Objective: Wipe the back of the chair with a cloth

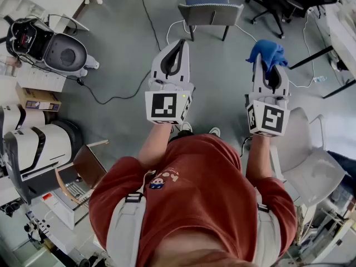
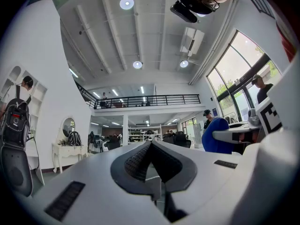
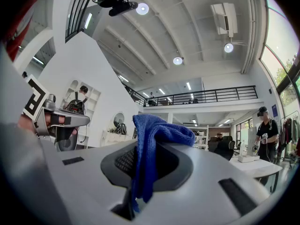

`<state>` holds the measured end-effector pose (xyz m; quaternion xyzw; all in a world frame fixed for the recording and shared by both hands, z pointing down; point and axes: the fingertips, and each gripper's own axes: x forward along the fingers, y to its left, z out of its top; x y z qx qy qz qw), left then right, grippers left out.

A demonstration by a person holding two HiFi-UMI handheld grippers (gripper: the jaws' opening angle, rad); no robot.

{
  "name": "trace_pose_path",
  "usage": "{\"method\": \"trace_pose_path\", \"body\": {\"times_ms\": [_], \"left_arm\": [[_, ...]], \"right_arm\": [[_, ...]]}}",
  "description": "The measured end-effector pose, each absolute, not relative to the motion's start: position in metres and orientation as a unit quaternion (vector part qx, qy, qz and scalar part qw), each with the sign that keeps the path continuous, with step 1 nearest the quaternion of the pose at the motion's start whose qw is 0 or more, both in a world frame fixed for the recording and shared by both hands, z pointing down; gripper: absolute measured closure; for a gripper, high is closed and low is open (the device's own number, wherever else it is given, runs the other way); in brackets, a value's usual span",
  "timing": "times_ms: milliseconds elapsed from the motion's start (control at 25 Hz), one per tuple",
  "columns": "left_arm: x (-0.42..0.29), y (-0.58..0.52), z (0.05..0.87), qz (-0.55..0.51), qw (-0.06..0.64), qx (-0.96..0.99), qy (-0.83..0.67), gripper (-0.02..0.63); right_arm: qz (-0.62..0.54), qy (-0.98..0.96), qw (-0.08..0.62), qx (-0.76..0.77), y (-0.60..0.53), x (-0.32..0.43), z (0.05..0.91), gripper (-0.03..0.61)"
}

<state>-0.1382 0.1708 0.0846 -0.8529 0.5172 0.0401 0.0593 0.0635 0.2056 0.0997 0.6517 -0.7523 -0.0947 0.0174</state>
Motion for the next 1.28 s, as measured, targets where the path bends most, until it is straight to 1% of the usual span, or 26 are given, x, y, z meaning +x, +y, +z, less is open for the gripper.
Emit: {"method": "trace_pose_path", "body": {"times_ms": [400, 800, 920, 1080, 1280], "left_arm": [[-0.156, 0.173, 0.085, 0.043, 0.051, -0.854, 0.517, 0.604], [-0.203, 0.162, 0.096, 0.047, 0.048, -0.855, 0.514, 0.604], [-0.212, 0.156, 0.105, 0.027, 0.037, -0.860, 0.509, 0.604], [-0.213, 0.138, 0.108, 0.036, 0.042, -0.859, 0.508, 0.604], [-0.197, 0.109, 0.115, 0.035, 0.044, -0.860, 0.507, 0.604]], "right_arm": [[-0.091, -0.754, 0.024, 0.650, 0.205, 0.040, 0.102, 0.525], [-0.083, -0.744, 0.010, 0.663, 0.194, 0.001, 0.109, 0.525], [-0.078, -0.741, 0.012, 0.667, 0.188, -0.009, 0.114, 0.525], [-0.073, -0.740, 0.018, 0.668, 0.172, -0.010, 0.121, 0.525], [-0.063, -0.740, 0.019, 0.669, 0.142, 0.006, 0.132, 0.525]]}}
